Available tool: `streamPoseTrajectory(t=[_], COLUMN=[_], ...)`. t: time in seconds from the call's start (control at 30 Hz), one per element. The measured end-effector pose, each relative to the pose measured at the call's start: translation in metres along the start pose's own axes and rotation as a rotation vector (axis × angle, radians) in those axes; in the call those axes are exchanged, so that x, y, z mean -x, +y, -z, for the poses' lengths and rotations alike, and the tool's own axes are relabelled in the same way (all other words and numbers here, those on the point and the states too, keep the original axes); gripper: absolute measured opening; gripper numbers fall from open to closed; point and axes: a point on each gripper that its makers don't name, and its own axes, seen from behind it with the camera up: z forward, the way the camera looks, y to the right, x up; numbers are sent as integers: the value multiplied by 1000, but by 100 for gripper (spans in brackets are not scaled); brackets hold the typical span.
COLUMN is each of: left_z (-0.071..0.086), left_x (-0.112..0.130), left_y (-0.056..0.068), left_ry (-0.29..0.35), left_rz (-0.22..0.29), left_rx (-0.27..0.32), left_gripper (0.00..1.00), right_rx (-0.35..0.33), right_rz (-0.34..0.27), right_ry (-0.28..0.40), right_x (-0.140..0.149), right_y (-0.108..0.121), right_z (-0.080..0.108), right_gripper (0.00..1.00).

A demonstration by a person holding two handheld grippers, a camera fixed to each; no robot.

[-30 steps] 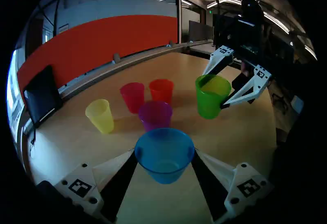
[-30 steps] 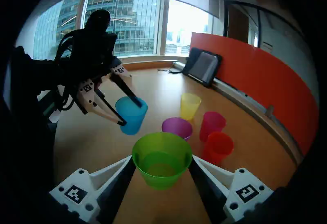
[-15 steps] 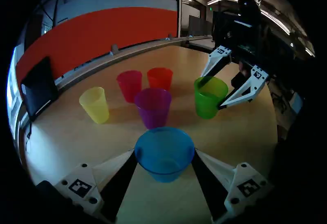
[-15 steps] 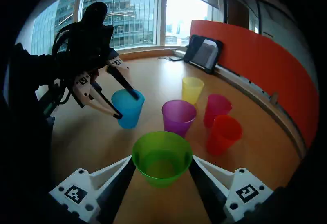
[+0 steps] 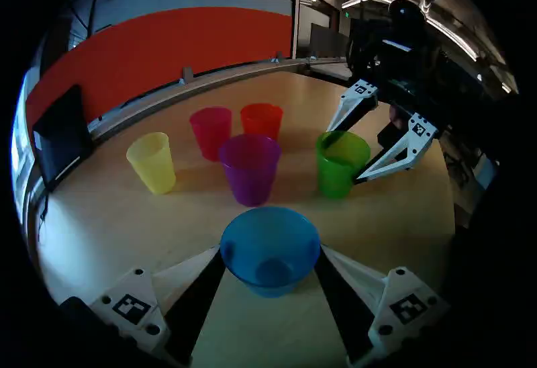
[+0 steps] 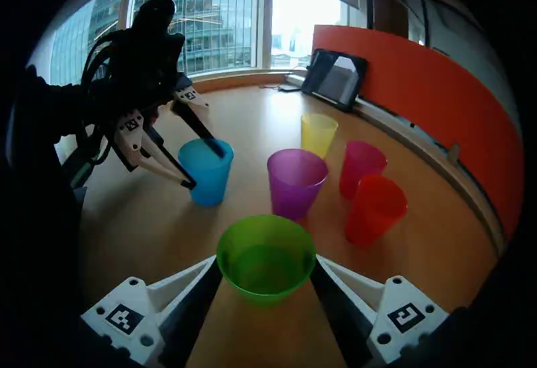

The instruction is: Pour water

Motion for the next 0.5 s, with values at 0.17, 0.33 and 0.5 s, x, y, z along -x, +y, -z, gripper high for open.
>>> streamPoseTrajectory(t=[0.17,0.33,0.5], left_z=[0,1,2], left_x=[6,8,8], left_y=[0,1,0], left_ry=[-12,-15,-20], left_rz=[-10,-31,-34], left_rx=[-3,-6,-8], left_gripper=[88,88,88], right_rx=[3,7,10], right_rz=[5,5,5], right_ry=[-8,-9,-13], right_x=[4,6,9], right_y=[-1,0,0], right_z=[-1,-1,0], right_gripper=[90,91,91])
